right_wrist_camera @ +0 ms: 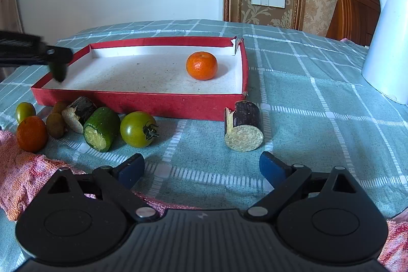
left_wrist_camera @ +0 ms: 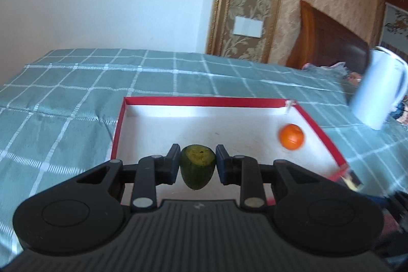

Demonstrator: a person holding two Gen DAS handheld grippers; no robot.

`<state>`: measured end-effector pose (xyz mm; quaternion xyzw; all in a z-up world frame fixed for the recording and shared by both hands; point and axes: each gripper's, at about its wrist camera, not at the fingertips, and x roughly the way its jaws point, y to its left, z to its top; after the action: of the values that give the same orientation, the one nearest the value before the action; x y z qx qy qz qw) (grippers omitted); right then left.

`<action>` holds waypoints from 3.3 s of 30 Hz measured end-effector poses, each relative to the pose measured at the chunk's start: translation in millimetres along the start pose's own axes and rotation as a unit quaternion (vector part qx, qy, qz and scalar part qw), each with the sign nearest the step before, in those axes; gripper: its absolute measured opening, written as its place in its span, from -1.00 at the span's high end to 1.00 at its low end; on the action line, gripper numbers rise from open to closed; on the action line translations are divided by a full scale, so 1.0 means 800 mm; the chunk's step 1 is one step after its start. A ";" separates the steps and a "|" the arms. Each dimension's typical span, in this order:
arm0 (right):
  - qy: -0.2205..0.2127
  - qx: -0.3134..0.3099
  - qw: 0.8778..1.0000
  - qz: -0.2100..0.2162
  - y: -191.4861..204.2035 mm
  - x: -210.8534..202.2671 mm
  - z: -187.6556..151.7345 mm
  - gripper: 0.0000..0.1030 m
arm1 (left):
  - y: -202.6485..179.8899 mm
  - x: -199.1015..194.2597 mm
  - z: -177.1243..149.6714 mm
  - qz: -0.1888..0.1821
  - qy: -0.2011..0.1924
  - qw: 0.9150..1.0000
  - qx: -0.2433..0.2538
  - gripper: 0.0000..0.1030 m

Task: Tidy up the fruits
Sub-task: 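Carry the lime over the red box and open the left tool, then withdraw the left tool from the box, then move the right tool to the eggplant slice and close on it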

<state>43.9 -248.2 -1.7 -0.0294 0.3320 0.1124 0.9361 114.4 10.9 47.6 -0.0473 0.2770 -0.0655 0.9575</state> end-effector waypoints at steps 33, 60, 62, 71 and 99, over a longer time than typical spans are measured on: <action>0.000 0.000 1.000 0.000 0.002 0.002 0.000 -0.93 | 0.025 0.019 0.008 0.054 -0.003 0.998 -0.026 0.04; -0.001 -0.001 1.000 0.000 0.002 0.002 -0.001 -0.93 | 0.009 -0.110 -0.139 -0.001 -0.007 1.000 0.004 -0.42; -0.001 -0.001 1.000 0.000 0.002 0.002 -0.001 -0.93 | 0.009 -0.111 -0.141 0.000 -0.008 1.000 0.009 -0.44; -0.001 0.000 1.000 0.000 0.002 0.002 -0.001 -0.93 | 0.002 -0.107 -0.153 0.004 -0.015 0.999 0.034 -0.70; -0.017 0.008 0.999 -0.027 -0.044 0.015 0.019 0.08 | 0.003 -0.103 -0.149 -0.004 -0.003 1.000 0.031 -1.00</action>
<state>70.4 -278.6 1.7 -0.0290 0.3156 0.0844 0.9447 -18.4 19.1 -10.2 -0.0190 0.2713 -0.0781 0.9591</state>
